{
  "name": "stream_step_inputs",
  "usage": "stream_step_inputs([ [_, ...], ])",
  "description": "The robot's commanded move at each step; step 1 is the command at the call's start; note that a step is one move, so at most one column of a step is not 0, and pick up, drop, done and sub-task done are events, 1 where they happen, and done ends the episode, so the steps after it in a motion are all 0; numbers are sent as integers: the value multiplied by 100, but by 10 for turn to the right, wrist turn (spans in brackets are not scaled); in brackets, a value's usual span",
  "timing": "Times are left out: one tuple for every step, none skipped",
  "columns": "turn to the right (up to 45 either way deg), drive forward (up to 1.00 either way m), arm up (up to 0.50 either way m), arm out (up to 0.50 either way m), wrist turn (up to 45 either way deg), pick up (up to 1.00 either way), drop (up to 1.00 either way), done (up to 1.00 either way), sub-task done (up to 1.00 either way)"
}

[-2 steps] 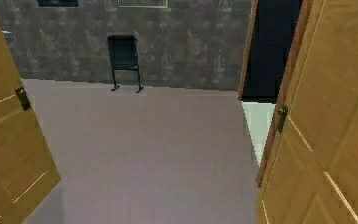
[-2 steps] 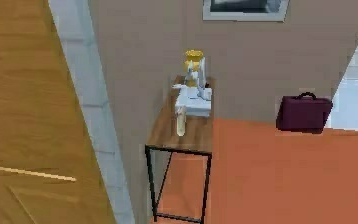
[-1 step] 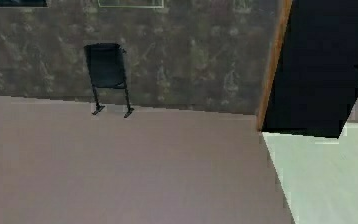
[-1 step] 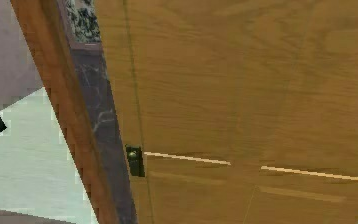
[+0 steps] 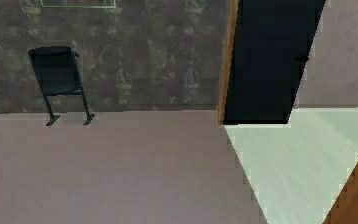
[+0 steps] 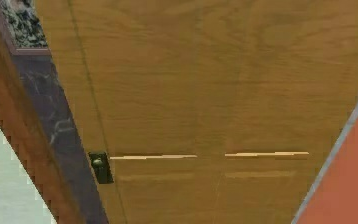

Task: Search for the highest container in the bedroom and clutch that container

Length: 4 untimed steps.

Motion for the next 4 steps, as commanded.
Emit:
stream_step_inputs([
  [0, 40, 0, 0, 0, 0, 0, 0, 0],
  [330, 0, 0, 0, 0, 0, 0, 0, 0],
  [0, 70, 0, 0, 0, 0, 0, 0, 0],
  [450, 0, 0, 0, 0, 0, 0, 0, 0],
])
